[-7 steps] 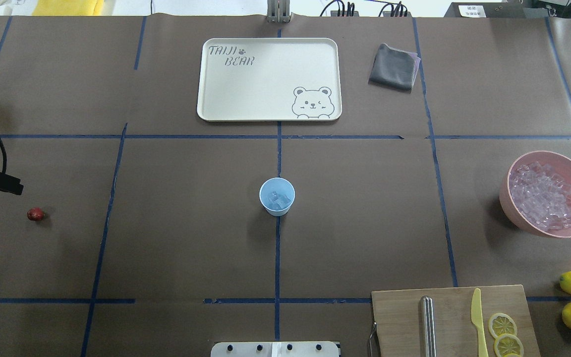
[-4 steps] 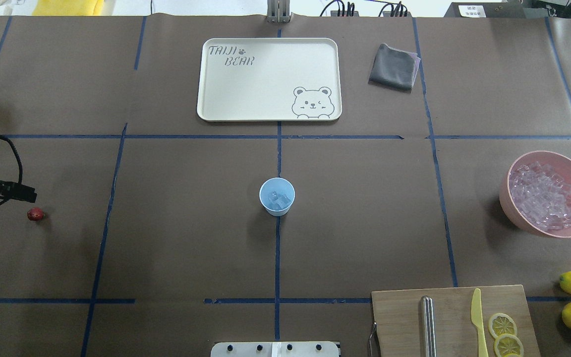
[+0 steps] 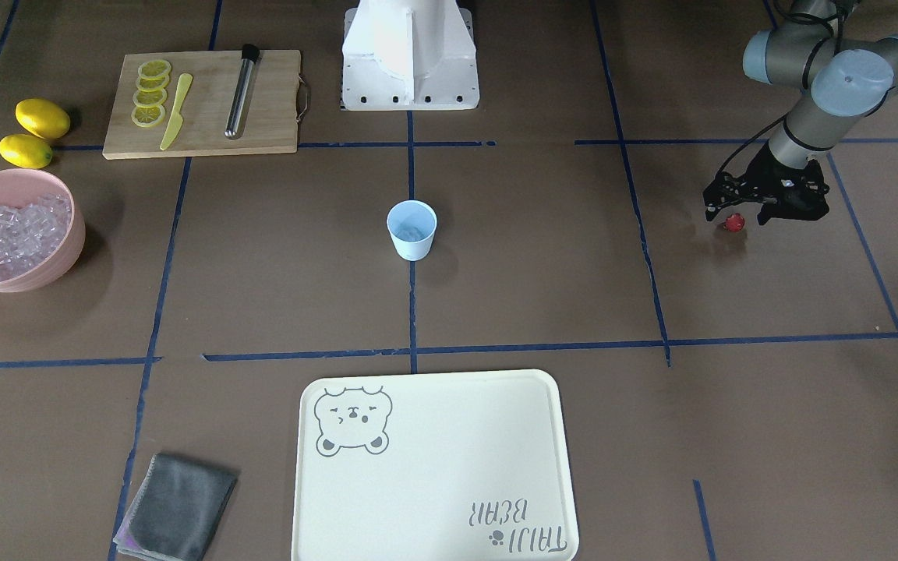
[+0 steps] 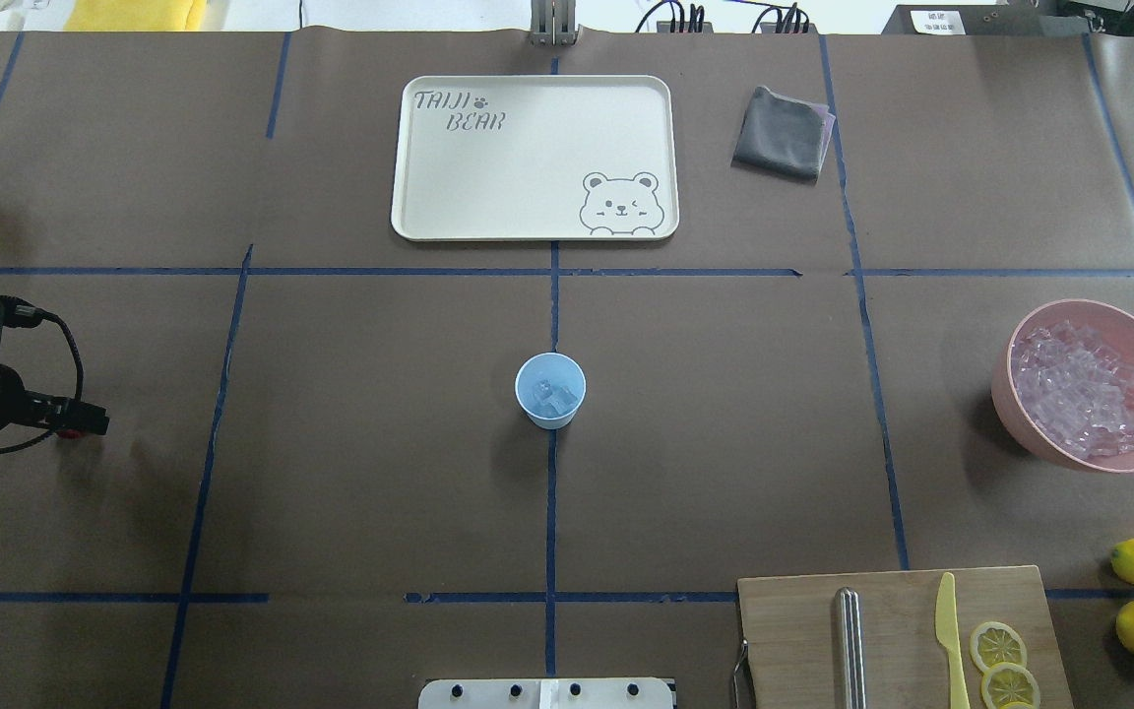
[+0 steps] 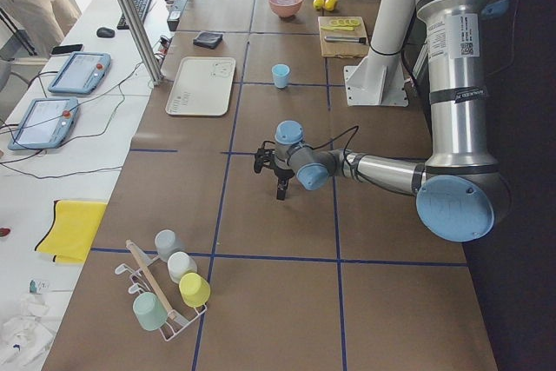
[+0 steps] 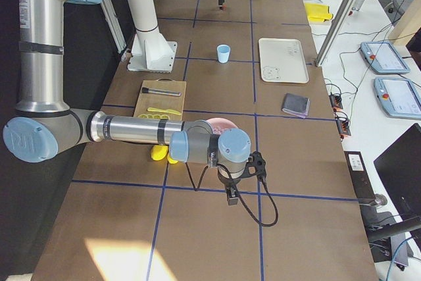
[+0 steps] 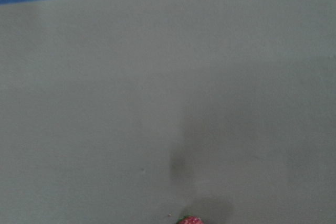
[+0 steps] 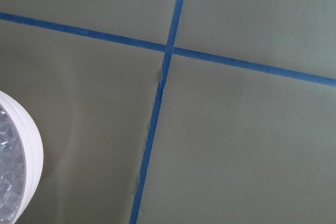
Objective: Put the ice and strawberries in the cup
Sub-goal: 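Close the left gripper on the red strawberry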
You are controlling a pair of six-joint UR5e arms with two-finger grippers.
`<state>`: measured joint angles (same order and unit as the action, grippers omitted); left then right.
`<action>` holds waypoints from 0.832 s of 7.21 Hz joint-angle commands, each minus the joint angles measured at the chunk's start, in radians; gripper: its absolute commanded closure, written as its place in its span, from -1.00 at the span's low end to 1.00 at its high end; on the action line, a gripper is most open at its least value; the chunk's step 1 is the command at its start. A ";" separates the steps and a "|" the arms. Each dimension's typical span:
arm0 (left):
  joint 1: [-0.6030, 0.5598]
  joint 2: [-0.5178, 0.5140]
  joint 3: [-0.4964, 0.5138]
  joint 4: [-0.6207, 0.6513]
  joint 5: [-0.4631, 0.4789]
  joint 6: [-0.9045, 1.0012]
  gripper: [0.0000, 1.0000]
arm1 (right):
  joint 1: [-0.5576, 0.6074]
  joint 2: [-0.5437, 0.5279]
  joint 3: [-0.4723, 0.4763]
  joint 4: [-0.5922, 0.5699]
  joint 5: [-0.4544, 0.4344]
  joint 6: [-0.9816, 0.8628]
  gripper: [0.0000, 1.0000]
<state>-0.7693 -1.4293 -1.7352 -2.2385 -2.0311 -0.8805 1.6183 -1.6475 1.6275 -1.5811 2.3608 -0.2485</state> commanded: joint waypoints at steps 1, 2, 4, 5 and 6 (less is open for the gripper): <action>0.002 0.001 0.002 -0.001 -0.001 -0.005 -0.68 | 0.000 0.000 0.000 0.000 0.000 0.000 -0.99; 0.001 0.001 0.002 -0.001 0.002 -0.005 0.28 | 0.000 0.000 0.002 0.001 0.000 0.000 -0.99; 0.001 0.003 -0.006 0.000 0.009 0.006 0.93 | 0.000 0.000 0.003 0.001 0.000 0.000 -0.99; -0.004 0.006 -0.020 0.002 0.008 0.012 1.00 | 0.000 0.002 0.003 0.001 0.000 0.000 -0.99; -0.005 0.015 -0.041 0.008 0.000 0.014 1.00 | 0.000 0.002 0.003 0.001 0.000 0.000 -0.99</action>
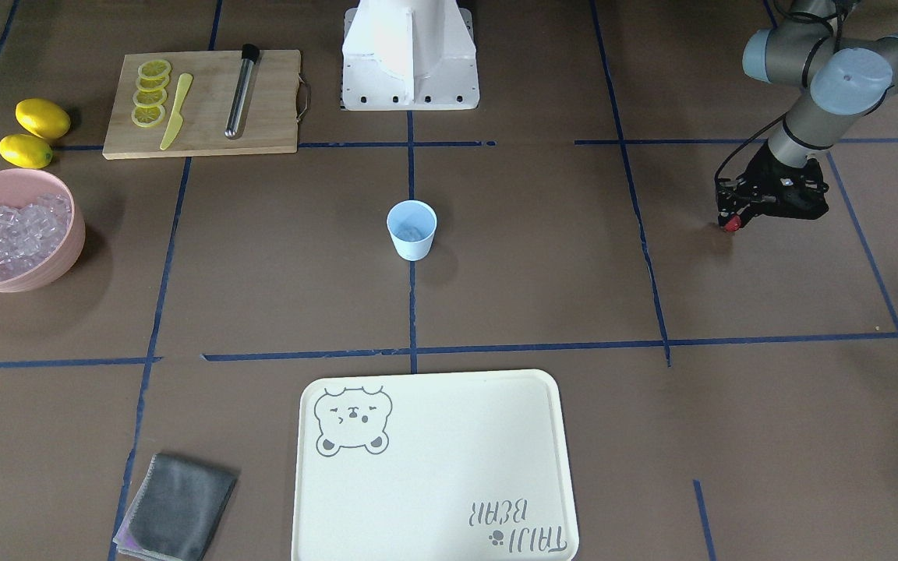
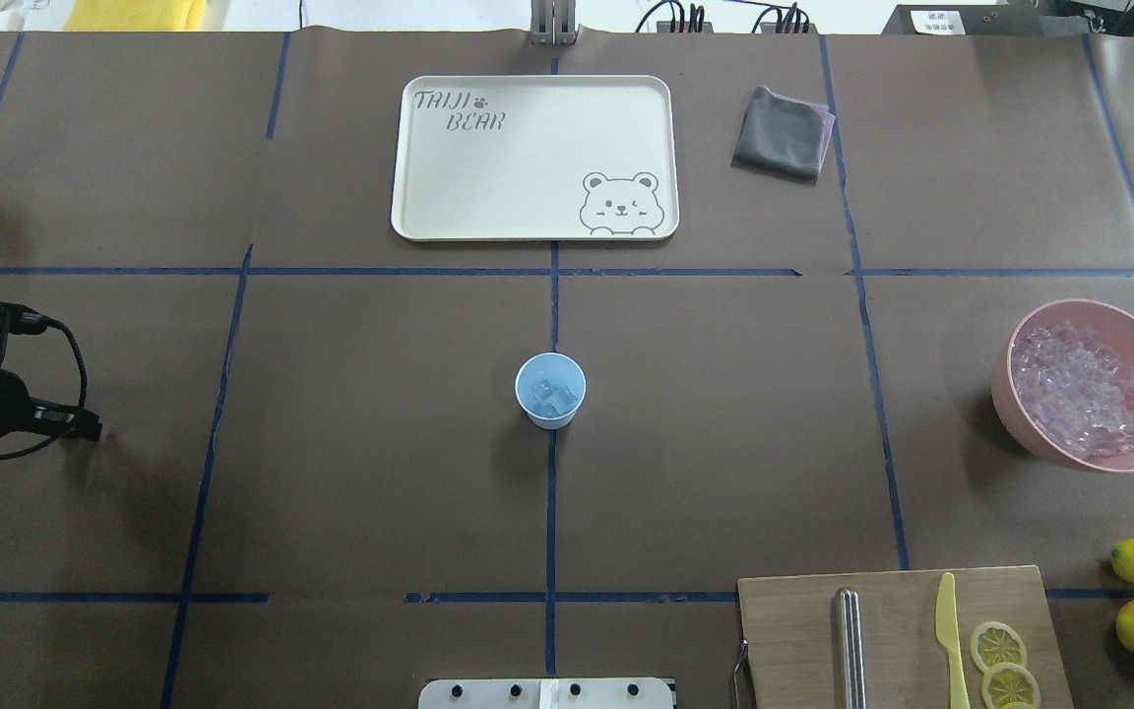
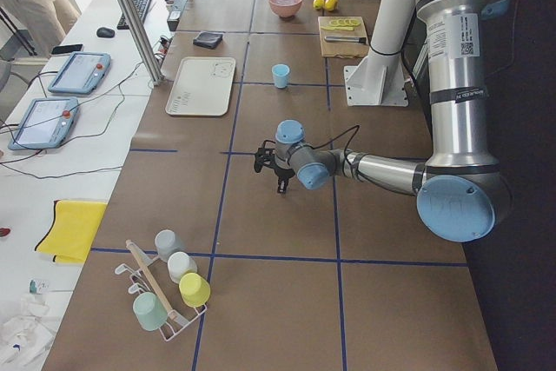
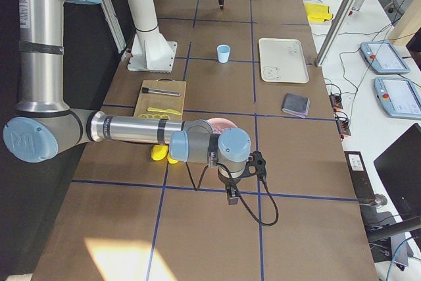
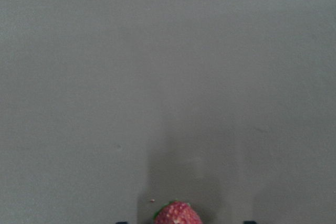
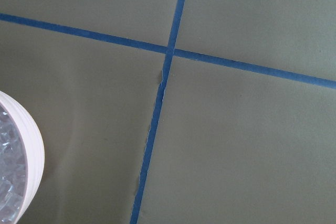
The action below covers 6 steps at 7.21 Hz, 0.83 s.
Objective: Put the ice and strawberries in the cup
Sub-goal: 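Close the left gripper on the red strawberry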
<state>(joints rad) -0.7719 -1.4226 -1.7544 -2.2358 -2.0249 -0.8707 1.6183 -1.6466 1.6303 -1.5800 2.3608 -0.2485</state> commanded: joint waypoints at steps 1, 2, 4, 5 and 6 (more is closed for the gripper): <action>-0.010 0.010 -0.052 0.016 -0.029 0.004 1.00 | 0.000 0.001 0.000 0.002 0.000 -0.002 -0.99; -0.038 0.011 -0.078 0.027 -0.084 0.005 1.00 | 0.000 0.001 0.000 0.000 0.000 -0.002 -0.99; -0.079 0.013 -0.211 0.163 -0.117 0.009 1.00 | 0.000 -0.001 0.000 0.002 0.000 -0.008 -0.99; -0.101 0.013 -0.305 0.283 -0.115 0.069 1.00 | 0.000 -0.001 0.000 0.002 0.000 -0.011 -0.99; -0.121 0.005 -0.427 0.470 -0.112 0.132 1.00 | 0.000 -0.001 0.002 0.002 0.000 -0.012 -0.99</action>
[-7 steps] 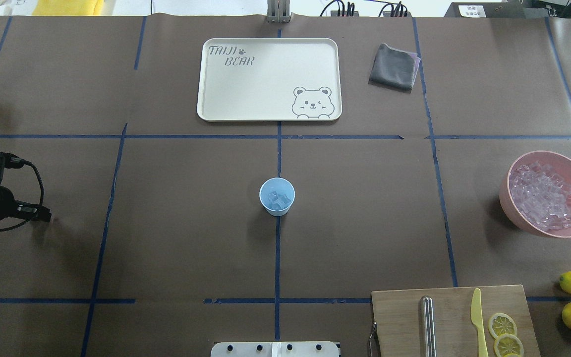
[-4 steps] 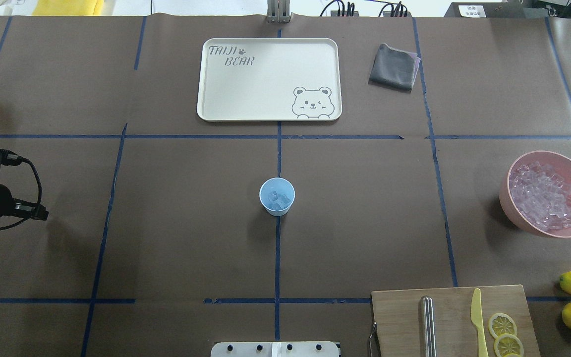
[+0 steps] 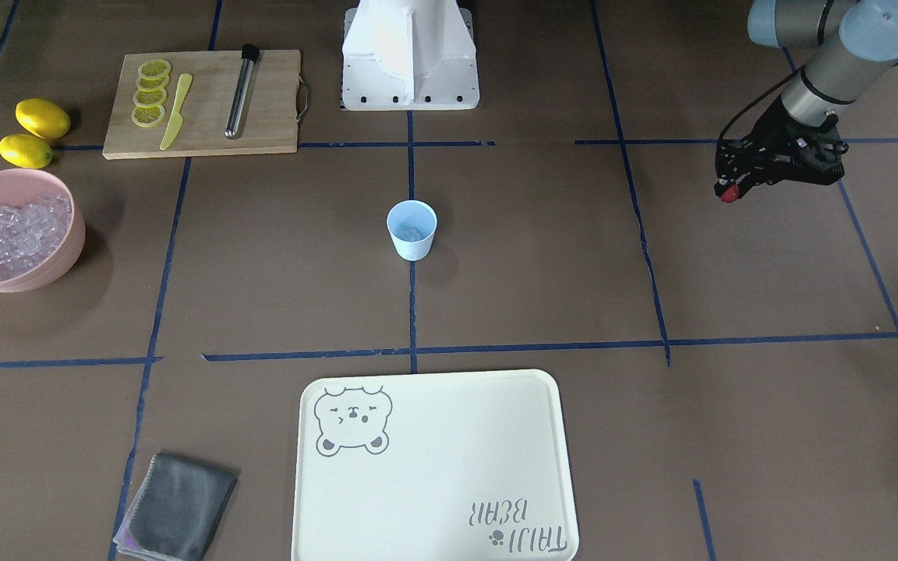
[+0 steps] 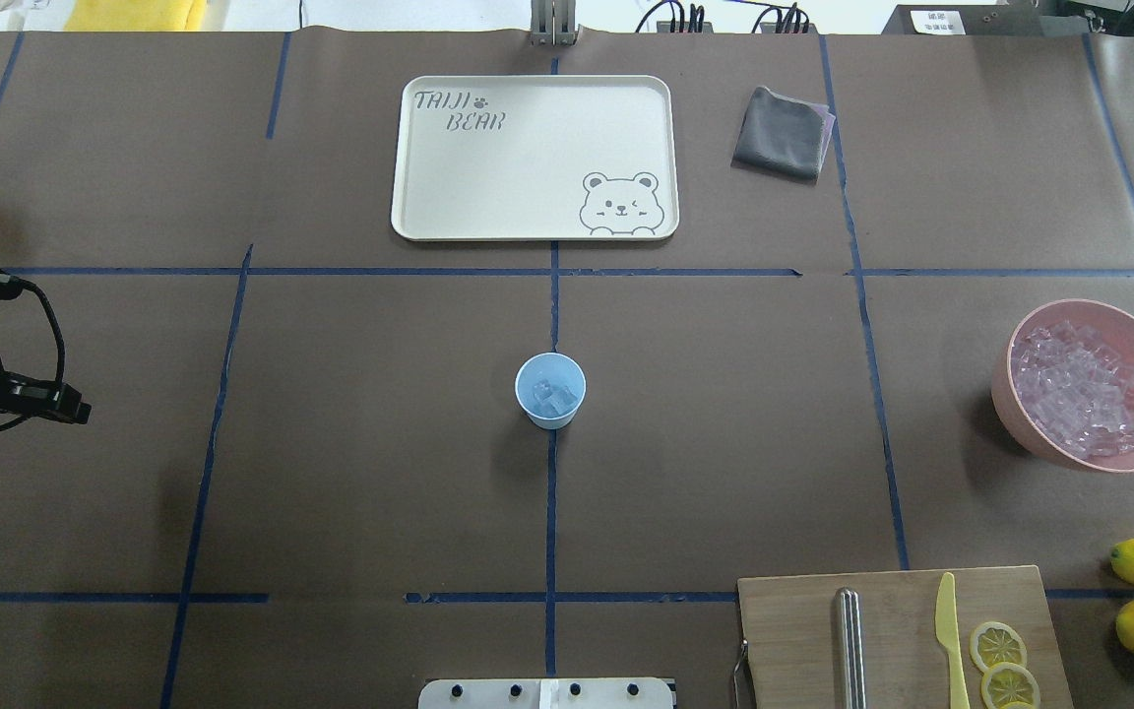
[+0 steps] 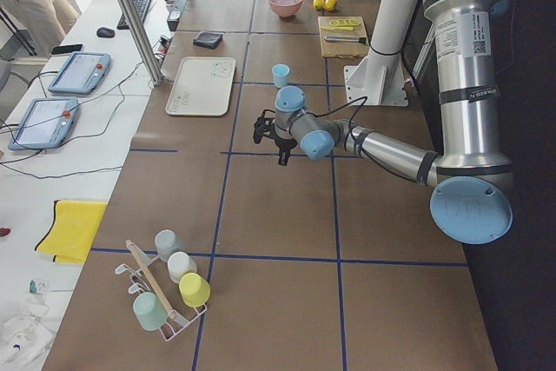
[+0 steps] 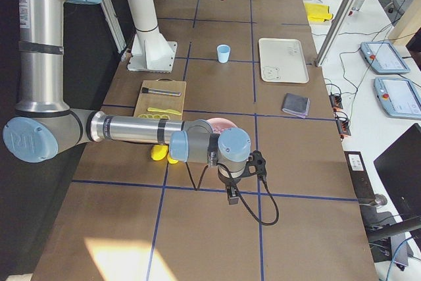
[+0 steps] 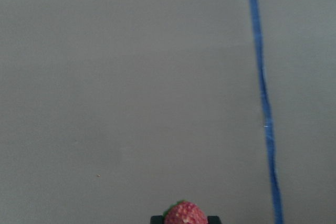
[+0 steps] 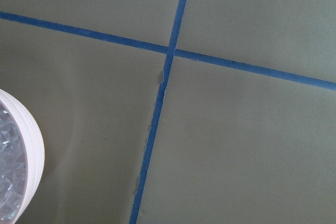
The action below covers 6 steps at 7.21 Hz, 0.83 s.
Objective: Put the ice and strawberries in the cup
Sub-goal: 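Lift the strawberry and carry it over the light-blue cup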
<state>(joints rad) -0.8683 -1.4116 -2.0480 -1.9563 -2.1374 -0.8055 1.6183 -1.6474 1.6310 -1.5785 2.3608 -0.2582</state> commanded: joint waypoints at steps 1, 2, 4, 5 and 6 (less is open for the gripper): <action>-0.021 -0.013 -0.217 0.291 0.002 0.069 1.00 | 0.000 0.000 0.000 0.014 0.000 0.002 -0.99; -0.020 -0.082 -0.271 0.400 0.002 0.068 1.00 | 0.000 -0.005 0.000 0.026 -0.002 0.008 -0.99; 0.021 -0.382 -0.282 0.708 0.037 0.014 1.00 | 0.000 -0.008 -0.002 0.026 -0.002 0.010 -0.99; 0.141 -0.511 -0.271 0.802 0.128 -0.082 1.00 | 0.000 -0.008 -0.002 0.026 -0.002 0.010 -0.99; 0.244 -0.605 -0.215 0.810 0.175 -0.204 1.00 | 0.000 -0.008 -0.002 0.026 -0.002 0.008 -0.99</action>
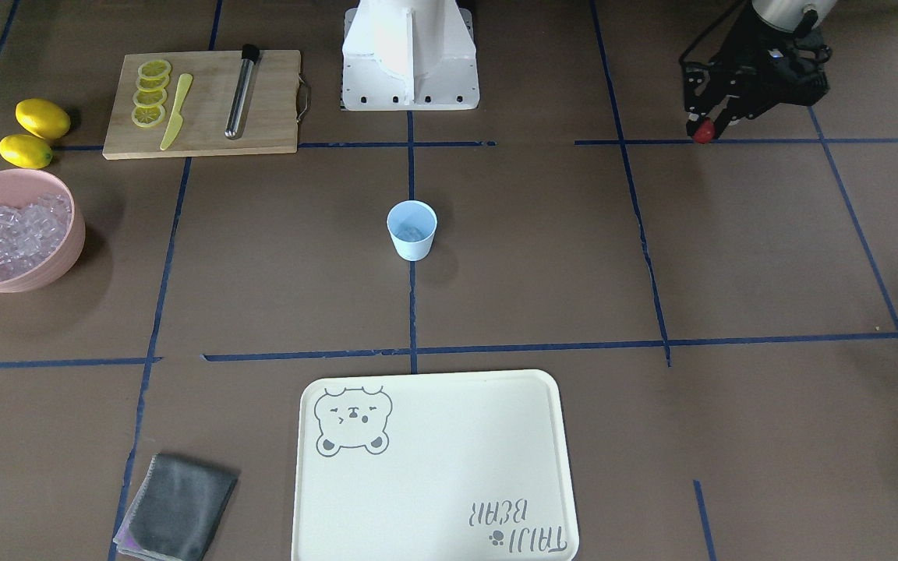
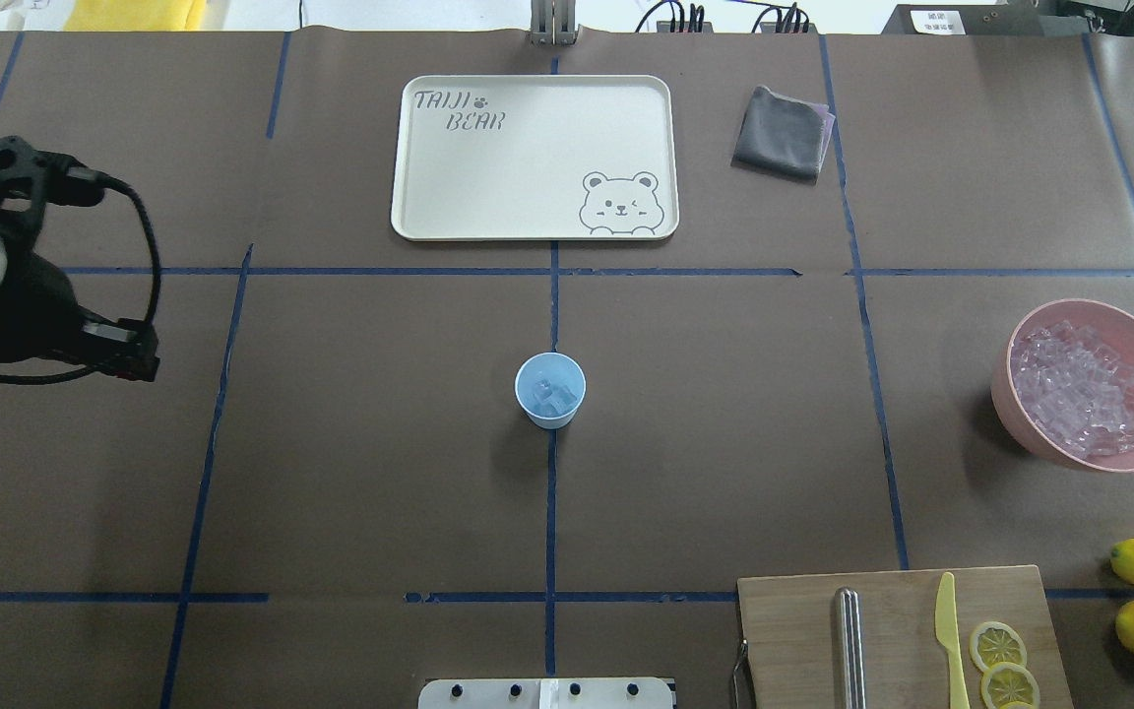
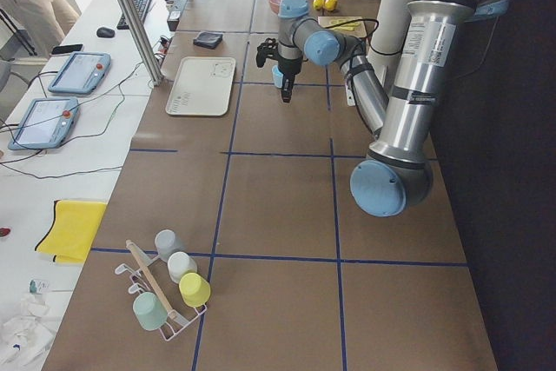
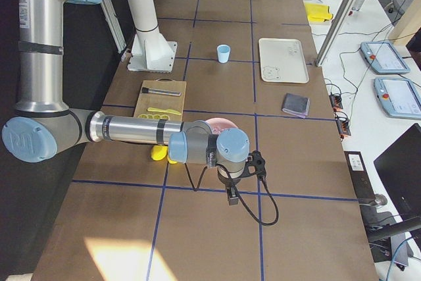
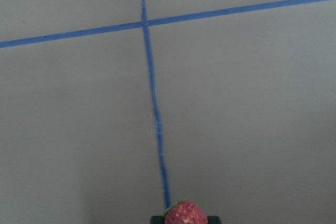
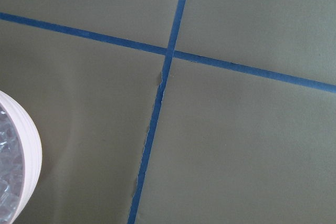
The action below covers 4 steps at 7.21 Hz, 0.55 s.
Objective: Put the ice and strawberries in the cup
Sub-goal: 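Lift the strawberry and carry it over the light-blue cup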
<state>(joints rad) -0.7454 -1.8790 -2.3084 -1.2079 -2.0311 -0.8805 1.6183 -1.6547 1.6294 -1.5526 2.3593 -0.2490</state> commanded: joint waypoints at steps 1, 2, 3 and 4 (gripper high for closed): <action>0.150 -0.249 0.135 0.059 0.074 -0.212 1.00 | 0.000 0.001 -0.002 0.000 -0.003 -0.001 -0.99; 0.170 -0.343 0.229 0.054 0.118 -0.263 1.00 | 0.000 0.001 -0.002 0.000 -0.003 -0.001 -0.99; 0.198 -0.415 0.315 0.045 0.141 -0.306 1.00 | 0.000 0.001 0.000 0.000 -0.003 -0.001 -0.99; 0.198 -0.493 0.431 0.010 0.146 -0.336 1.00 | 0.000 0.001 0.000 0.000 -0.002 -0.001 -0.99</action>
<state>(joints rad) -0.5621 -2.2729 -2.0078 -1.1685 -1.9027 -1.1689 1.6183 -1.6538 1.6284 -1.5524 2.3566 -0.2500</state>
